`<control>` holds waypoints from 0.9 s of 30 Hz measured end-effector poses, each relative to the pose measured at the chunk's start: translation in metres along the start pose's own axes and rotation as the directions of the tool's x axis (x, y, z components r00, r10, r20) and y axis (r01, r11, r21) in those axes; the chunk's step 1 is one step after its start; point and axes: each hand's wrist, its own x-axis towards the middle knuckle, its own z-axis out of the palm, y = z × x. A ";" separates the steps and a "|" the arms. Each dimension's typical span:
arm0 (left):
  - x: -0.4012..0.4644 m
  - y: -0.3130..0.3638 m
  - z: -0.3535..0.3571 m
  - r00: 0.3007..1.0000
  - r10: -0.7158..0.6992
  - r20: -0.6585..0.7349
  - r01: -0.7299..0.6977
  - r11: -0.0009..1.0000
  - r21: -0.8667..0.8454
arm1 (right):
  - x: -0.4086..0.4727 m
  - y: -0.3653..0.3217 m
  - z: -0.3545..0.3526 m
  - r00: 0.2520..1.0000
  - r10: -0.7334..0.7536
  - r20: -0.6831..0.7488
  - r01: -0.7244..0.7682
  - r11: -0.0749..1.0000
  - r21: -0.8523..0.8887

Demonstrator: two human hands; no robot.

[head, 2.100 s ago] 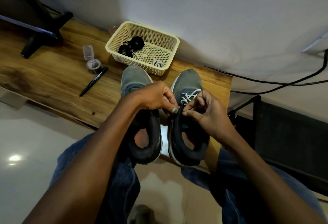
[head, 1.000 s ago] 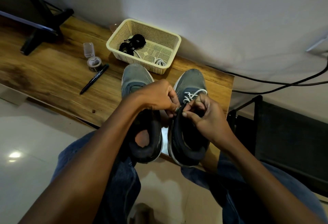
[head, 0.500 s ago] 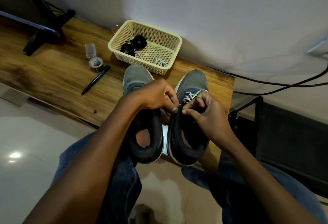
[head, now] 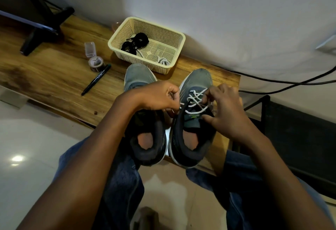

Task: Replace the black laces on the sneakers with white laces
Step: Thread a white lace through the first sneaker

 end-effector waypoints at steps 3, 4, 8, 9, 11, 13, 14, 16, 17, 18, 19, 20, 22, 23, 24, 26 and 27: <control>-0.003 0.000 -0.003 1.000 -0.012 -0.011 0.012 1.000 0.002 | 0.000 0.009 0.000 0.997 0.063 0.035 -0.066 0.993 0.096; -0.004 0.000 -0.005 1.000 -0.017 -0.022 0.017 1.000 0.013 | 0.001 0.009 0.001 0.995 0.082 0.058 -0.090 0.984 0.155; -0.009 -0.005 -0.014 0.997 -0.026 -0.070 0.031 0.998 0.064 | 0.002 0.010 0.002 0.990 0.087 0.111 -0.109 0.971 0.215; -0.011 -0.007 -0.016 0.996 -0.032 -0.077 0.039 0.996 0.086 | 0.003 0.010 0.001 0.988 0.090 0.124 -0.116 0.967 0.226; -0.012 -0.011 -0.019 0.994 -0.053 -0.092 0.066 0.988 0.143 | 0.003 0.010 0.002 0.985 0.095 0.142 -0.128 0.960 0.248; -0.014 -0.013 -0.021 0.992 -0.069 -0.106 0.090 0.974 0.206 | 0.004 0.010 0.001 0.983 0.114 0.147 -0.152 0.949 0.278; -0.014 -0.014 -0.021 0.991 -0.074 -0.111 0.099 0.968 0.229 | 0.003 0.010 0.000 0.980 0.130 0.153 -0.172 0.938 0.301; -0.015 -0.012 -0.019 0.983 -0.081 -0.164 0.120 0.961 0.249 | 0.002 0.009 -0.006 0.972 0.154 0.177 -0.207 0.917 0.341; -0.014 -0.009 -0.017 0.973 -0.069 -0.219 0.124 0.960 0.251 | 0.001 0.009 -0.009 0.969 0.155 0.192 -0.216 0.910 0.354; -0.013 -0.007 -0.014 0.958 -0.048 -0.282 0.124 0.958 0.257 | 0.001 0.009 -0.011 0.966 0.153 0.209 -0.222 0.905 0.363; -0.011 -0.004 -0.010 0.942 -0.024 -0.335 0.120 0.956 0.267 | 0.001 0.008 -0.013 0.962 0.154 0.227 -0.232 0.898 0.375; -0.009 -0.002 -0.007 0.930 0.005 -0.367 0.108 0.952 0.286 | 0.001 0.007 -0.014 0.958 0.158 0.241 -0.245 0.886 0.394; -0.003 0.001 -0.002 0.932 0.046 -0.361 0.110 0.909 0.401 | 0.001 0.006 -0.014 0.953 0.155 0.259 -0.260 0.857 0.445; 0.000 0.001 -0.001 0.947 0.028 -0.319 0.138 0.862 0.487 | 0.002 0.006 -0.014 0.954 0.156 0.255 -0.263 0.842 0.470; 0.001 0.001 0.000 0.966 -0.018 -0.258 0.169 0.802 0.573 | 0.002 0.006 -0.013 0.955 0.164 0.246 -0.270 0.825 0.496; 0.004 -0.002 0.002 0.980 -0.114 -0.162 0.194 0.721 0.665 | 0.003 0.008 -0.013 0.954 0.199 0.222 -0.292 0.782 0.551; 0.006 -0.004 0.002 0.980 -0.127 -0.156 0.199 0.723 0.662 | 0.004 0.009 -0.013 0.953 0.222 0.209 -0.303 0.760 0.575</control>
